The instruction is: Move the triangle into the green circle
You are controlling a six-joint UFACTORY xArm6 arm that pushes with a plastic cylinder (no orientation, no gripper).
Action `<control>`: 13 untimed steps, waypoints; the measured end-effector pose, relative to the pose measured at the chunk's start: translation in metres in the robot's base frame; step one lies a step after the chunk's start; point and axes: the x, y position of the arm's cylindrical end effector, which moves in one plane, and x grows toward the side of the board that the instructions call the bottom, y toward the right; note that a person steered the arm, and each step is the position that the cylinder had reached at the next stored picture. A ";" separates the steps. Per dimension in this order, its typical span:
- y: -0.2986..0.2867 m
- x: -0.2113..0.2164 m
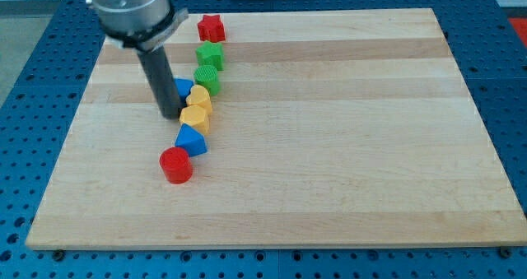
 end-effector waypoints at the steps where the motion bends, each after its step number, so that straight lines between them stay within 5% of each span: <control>1: 0.000 -0.047; 3: -0.067 -0.005; 4: -0.065 0.071; 5: 0.001 0.092; 7: 0.112 0.084; 10: 0.094 -0.028; 13: 0.141 -0.001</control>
